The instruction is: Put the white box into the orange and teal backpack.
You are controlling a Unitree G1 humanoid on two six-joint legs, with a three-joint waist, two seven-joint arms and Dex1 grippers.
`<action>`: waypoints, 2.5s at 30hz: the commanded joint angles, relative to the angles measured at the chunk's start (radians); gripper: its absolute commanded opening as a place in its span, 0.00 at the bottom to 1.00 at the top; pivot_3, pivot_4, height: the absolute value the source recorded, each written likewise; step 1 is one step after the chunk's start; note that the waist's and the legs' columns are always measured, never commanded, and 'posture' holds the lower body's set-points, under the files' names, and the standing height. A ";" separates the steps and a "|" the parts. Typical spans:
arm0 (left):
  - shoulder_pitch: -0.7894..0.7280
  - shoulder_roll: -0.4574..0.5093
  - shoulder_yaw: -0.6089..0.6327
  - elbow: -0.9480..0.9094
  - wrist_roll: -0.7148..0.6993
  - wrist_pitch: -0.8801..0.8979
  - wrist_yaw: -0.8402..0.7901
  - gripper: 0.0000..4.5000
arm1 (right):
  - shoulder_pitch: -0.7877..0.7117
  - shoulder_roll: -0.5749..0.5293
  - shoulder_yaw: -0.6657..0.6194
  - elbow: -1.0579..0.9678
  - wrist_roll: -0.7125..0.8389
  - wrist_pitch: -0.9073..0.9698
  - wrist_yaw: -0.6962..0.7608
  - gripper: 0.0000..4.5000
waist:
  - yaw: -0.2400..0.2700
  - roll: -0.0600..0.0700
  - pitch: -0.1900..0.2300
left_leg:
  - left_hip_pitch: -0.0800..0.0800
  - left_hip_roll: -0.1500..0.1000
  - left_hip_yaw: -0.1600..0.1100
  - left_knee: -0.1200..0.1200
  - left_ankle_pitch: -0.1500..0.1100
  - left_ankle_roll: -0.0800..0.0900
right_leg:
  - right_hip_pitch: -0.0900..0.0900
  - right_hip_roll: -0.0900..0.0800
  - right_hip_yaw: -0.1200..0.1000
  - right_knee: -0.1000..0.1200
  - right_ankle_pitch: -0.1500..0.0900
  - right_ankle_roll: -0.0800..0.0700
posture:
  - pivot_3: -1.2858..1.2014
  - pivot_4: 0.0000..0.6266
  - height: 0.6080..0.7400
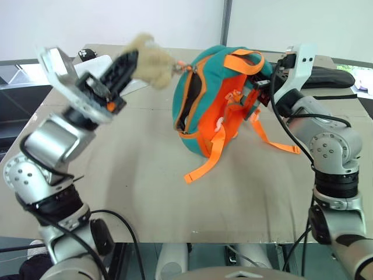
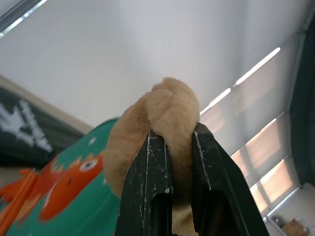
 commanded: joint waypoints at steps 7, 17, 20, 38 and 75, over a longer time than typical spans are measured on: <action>-0.116 0.014 -0.086 -0.052 0.006 -0.118 -0.063 0.00 | -0.002 0.099 -0.052 -0.060 -0.030 0.000 -0.005 0.00 | -0.013 0.001 0.000 | 0.001 0.001 0.001 -0.002 0.000 -0.001 | -0.001 0.002 0.002 -0.002 0.000 0.000 | 0.52 0.24 1.00; 0.298 0.151 0.047 -0.214 -0.073 0.076 -0.347 0.00 | -0.107 0.210 -0.286 0.122 -0.070 0.022 -0.329 0.00 | -0.015 0.001 0.001 | 0.001 0.002 0.003 -0.002 0.000 0.000 | -0.001 0.000 0.002 -0.001 0.000 0.000 | 0.52 0.24 1.00; 0.435 0.211 0.025 -0.288 -0.073 0.095 -0.406 0.00 | -0.122 0.225 -0.300 0.135 -0.080 0.012 -0.373 0.00 | -0.015 0.001 0.001 | 0.001 0.002 0.003 -0.005 0.000 0.000 | -0.002 0.001 0.001 -0.002 0.000 0.000 | 0.52 0.24 1.00; 0.308 0.183 -0.070 -0.172 -0.038 -0.182 -0.343 0.00 | -0.079 0.021 -0.128 -0.058 -0.073 0.104 -0.190 0.00 | -0.002 0.003 0.002 | 0.000 0.000 0.004 -0.005 0.000 0.000 | -0.002 -0.001 0.002 -0.004 0.000 -0.001 | 0.52 0.24 1.00; 0.080 -0.134 -0.132 -0.021 0.273 -0.273 -0.043 0.00 | -0.073 0.343 -0.406 -0.240 0.050 0.393 -0.537 0.00 | -0.013 0.003 0.002 | 0.000 0.001 0.002 -0.006 0.000 0.000 | -0.002 0.001 0.001 -0.003 0.000 0.000 | 0.52 0.24 1.00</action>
